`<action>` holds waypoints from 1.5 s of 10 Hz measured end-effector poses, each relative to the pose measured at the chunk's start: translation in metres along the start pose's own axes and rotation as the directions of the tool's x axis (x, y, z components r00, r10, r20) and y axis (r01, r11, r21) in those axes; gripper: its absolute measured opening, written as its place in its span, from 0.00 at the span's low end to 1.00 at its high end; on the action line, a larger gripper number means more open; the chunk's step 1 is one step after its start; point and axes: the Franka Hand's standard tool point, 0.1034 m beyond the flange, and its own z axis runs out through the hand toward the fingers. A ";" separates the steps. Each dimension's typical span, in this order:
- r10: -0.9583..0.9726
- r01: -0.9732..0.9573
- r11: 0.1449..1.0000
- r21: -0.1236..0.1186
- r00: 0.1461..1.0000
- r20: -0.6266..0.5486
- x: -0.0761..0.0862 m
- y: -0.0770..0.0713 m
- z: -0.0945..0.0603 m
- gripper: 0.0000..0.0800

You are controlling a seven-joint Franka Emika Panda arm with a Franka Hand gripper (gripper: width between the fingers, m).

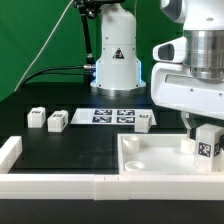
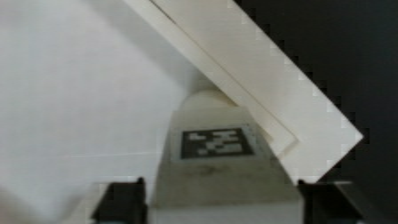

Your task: Assemble one leg

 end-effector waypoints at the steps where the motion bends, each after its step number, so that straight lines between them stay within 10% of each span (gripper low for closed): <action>1: -0.121 0.121 0.993 -0.002 0.993 -0.002 -0.001 -0.001 0.000 0.70; 4: -0.442 0.442 0.897 -0.001 0.897 0.001 -0.006 -0.004 0.000 0.81; 12: -0.989 0.989 0.142 -0.042 0.144 0.041 0.007 0.004 0.000 0.80; 13: -0.988 0.988 0.150 -0.042 0.152 0.041 0.007 0.005 0.000 0.53; 15: -0.988 0.988 0.150 -0.042 0.152 0.041 0.007 0.005 0.000 0.36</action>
Offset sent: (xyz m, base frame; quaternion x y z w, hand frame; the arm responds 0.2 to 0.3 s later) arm -0.0052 0.0123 0.0014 0.0119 -0.0154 -0.2408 0.9704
